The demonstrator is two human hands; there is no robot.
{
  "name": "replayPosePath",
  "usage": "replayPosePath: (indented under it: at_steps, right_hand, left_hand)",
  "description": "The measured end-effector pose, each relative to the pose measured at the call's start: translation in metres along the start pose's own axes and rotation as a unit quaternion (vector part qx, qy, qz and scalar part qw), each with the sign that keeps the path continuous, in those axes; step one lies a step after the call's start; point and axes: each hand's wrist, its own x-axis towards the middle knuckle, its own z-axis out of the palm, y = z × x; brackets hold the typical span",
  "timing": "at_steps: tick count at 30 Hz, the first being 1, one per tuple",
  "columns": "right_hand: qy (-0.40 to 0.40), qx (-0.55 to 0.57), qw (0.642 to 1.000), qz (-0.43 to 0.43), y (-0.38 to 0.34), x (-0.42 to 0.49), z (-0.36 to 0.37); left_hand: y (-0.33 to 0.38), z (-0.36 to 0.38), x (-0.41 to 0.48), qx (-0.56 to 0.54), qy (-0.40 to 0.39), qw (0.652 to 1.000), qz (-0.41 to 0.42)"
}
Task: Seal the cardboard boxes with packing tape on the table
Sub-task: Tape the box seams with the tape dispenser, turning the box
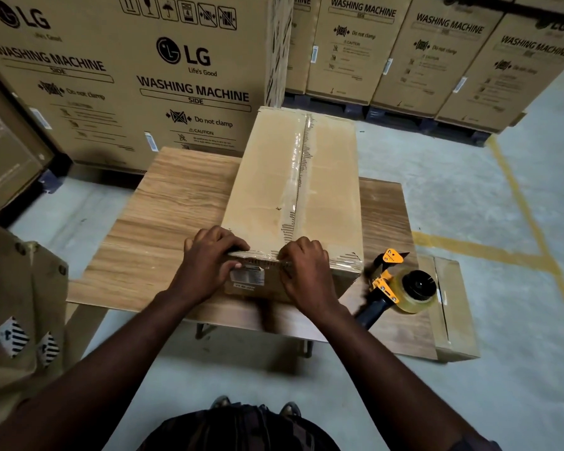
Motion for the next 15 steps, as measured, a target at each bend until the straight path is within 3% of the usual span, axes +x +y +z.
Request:
replayPosePath:
  at_steps: [4,11,15]
  right_hand:
    - [-0.019,0.016,1.000,-0.011,-0.017,0.014,-0.002]
    - [-0.020,0.036,0.999,-0.004,-0.024,0.017,0.012]
    - [-0.036,0.036,0.999,-0.005,-0.025,0.021,0.008]
  left_hand:
    - [-0.008,-0.006,0.003,-0.089,0.009,0.996,-0.011]
    - [-0.019,-0.001,-0.002,-0.145,0.035,0.988,-0.031]
    - [-0.020,0.006,-0.009,-0.208,0.075,0.965,-0.144]
